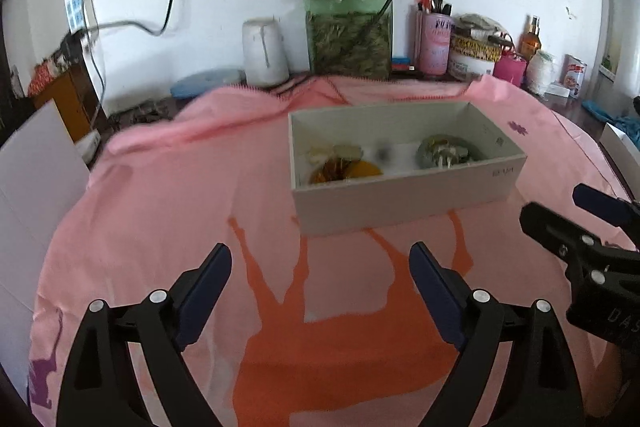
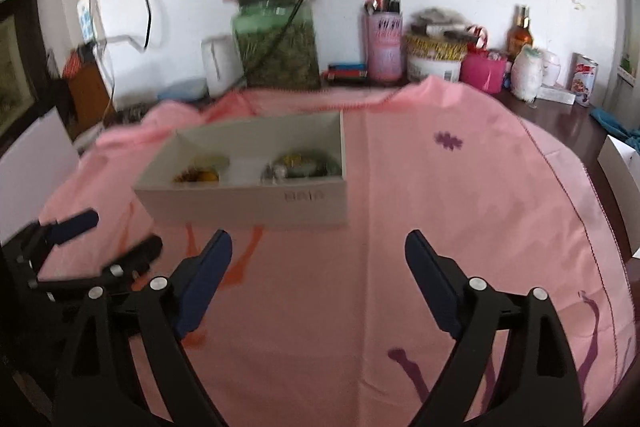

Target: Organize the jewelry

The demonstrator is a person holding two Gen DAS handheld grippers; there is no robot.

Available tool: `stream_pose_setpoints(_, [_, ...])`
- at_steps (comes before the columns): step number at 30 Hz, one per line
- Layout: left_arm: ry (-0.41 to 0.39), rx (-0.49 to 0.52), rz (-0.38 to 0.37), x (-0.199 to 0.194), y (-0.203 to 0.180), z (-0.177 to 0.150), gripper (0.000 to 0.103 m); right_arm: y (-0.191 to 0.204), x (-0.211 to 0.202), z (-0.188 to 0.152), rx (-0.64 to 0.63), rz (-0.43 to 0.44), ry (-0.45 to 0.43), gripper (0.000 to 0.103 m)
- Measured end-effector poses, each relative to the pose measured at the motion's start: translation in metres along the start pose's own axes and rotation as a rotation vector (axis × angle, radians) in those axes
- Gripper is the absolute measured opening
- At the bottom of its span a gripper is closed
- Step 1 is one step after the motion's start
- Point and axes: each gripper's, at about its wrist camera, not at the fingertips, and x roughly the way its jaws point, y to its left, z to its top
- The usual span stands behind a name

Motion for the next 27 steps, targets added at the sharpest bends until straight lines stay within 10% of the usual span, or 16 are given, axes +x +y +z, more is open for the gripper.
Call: stream_pose_setpoints(27, [-0.071, -0.049, 0.095, 0.021, 0.008, 0.042, 0.089, 0.012, 0.03, 0.039, -0.008, -0.008, -0.018, 0.084])
